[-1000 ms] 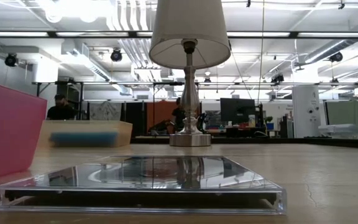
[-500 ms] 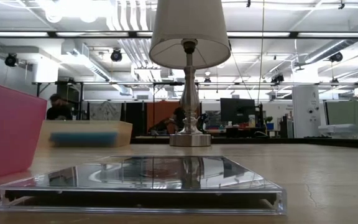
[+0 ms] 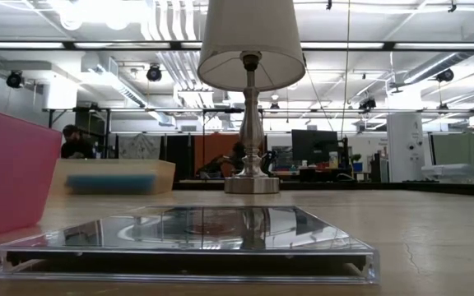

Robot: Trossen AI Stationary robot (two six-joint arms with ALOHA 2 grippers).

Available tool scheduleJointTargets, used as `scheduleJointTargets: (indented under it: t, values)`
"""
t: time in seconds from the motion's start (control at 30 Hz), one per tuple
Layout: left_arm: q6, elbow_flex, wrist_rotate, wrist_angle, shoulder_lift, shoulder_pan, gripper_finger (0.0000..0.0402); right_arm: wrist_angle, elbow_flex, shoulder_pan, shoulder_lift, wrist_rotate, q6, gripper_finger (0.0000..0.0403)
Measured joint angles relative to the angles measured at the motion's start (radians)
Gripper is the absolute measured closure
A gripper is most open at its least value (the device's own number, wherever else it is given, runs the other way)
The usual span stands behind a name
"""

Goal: Pick & place jewel cases by type
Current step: Put the top black cd case into the pink bin

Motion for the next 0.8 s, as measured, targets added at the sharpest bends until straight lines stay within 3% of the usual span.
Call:
scheduleJointTargets:
  t: [0.2, 0.43, 0.8]
  values:
    - [-0.174, -0.135, -0.002, 0.147, 0.060, -0.034, 0.0401, 0.000, 0.000, -0.001, 0.000, -0.001, -0.018, 0.0329]
    - [-0.248, -0.293, 0.072, 0.338, 0.087, -0.035, 0.0401, 0.001, 0.000, -0.001, -0.001, -0.002, -0.014, 0.0335]
    - [-0.346, -0.430, 0.072, 0.523, 0.101, -0.065, 0.0401, 0.001, 0.000, -0.001, -0.002, -0.002, 0.013, 0.0335]
